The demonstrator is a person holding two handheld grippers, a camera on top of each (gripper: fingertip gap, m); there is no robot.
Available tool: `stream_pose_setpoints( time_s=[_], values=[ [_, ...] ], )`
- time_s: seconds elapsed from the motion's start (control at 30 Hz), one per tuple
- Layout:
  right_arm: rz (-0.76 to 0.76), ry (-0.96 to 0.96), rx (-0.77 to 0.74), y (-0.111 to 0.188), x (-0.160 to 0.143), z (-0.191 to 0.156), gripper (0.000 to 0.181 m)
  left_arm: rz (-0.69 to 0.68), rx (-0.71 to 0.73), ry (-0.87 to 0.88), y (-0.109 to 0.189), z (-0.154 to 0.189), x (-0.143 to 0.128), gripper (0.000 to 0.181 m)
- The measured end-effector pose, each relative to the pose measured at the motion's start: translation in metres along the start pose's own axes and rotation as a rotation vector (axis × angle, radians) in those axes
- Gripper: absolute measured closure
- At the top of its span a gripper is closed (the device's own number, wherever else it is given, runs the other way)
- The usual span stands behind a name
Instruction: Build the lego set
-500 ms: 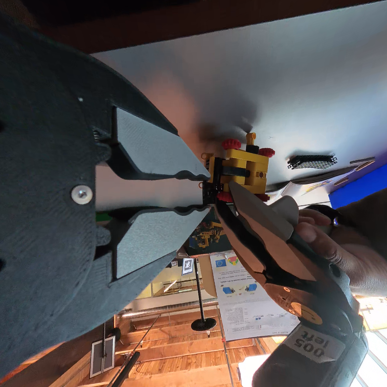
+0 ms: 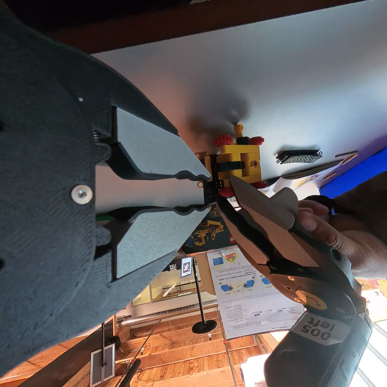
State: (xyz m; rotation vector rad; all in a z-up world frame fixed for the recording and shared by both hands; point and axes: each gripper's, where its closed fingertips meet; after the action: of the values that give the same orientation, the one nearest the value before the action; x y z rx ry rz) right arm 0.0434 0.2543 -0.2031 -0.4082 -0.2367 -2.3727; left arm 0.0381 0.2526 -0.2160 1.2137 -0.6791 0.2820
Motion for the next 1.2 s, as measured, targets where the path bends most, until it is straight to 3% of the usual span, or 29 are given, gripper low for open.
stream_pose_setpoints(
  time_s=[1.2],
  values=[
    [0.025,0.028,0.023,-0.006,0.020,-0.001,0.162,0.057,0.037,0.083,0.001,-0.001,0.002,0.165]
  ],
)
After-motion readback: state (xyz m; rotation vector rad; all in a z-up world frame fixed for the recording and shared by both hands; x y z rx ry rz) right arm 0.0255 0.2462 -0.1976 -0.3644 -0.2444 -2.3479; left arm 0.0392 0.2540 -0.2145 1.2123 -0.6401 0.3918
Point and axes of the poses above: each gripper's, where its closed fingertips meet, y back along the fingers, x out of its top, z = x × y across the jaws, and after that the axes turned 8 degrees about -x, right-handed
